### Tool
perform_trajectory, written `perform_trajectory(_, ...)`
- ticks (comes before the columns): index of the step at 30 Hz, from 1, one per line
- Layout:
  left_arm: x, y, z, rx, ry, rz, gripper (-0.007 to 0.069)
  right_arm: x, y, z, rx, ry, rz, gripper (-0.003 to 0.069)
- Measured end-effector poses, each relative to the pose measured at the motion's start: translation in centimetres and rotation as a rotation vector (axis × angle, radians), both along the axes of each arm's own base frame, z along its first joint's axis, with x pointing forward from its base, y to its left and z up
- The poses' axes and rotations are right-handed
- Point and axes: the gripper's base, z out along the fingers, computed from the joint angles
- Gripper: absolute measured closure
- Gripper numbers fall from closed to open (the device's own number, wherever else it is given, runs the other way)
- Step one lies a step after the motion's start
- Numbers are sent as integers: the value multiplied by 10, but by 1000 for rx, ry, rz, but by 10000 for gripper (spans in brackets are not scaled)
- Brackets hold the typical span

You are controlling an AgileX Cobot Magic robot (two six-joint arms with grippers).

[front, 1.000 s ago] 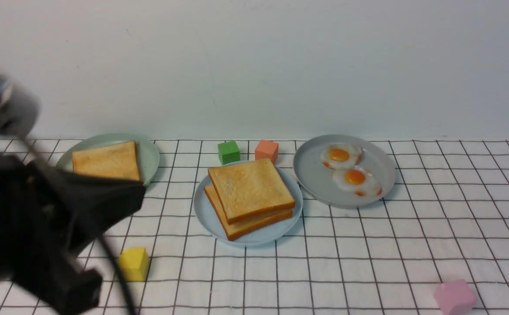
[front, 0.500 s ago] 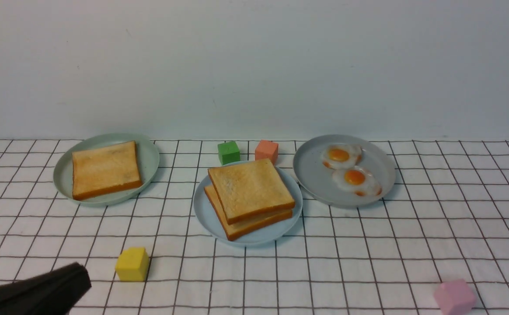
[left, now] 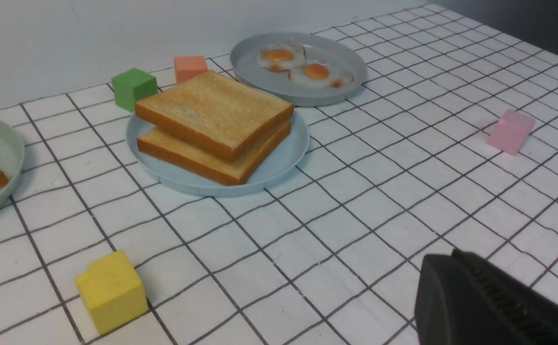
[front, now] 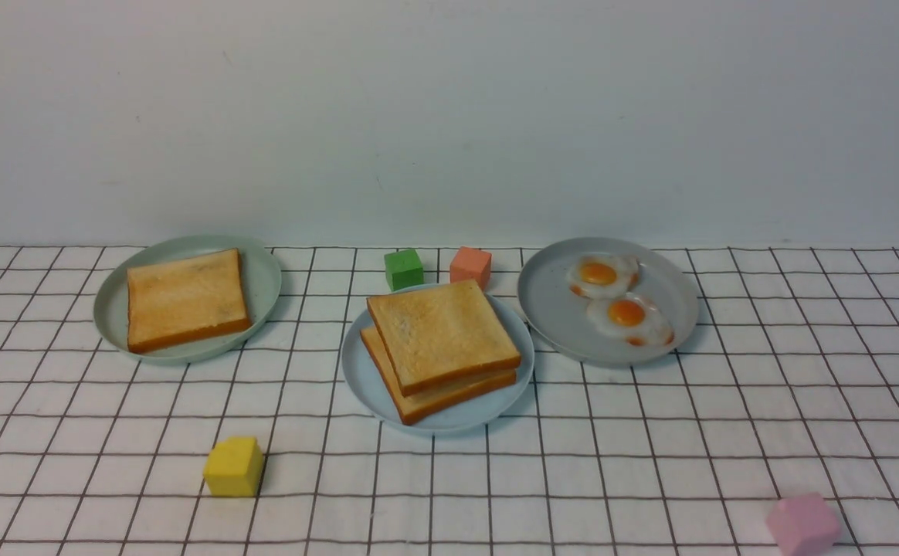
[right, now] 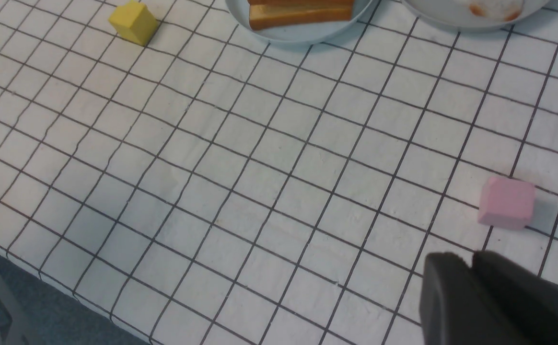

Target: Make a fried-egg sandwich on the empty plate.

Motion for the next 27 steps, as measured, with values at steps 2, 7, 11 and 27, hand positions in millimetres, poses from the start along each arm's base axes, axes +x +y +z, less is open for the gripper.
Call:
perform_trajectory(2, 0, 0, -1, 7, 10, -4, 638, 1, -3, 1, 0, -16, -39, 566)
perform_trajectory(7, -1, 0, -2, 12, 17, -6, 638, -2, -16, 1, 8, -115, -176, 563)
perform_trajectory(11, -1, 0, -2, 12, 17, -6, 638, -7, -27, -28, 56, -264, -325, 599)
perform_trajectory(27, -1, 0, -3, 15, 21, -7, 631, -14, -42, -204, 43, -444, -530, 671)
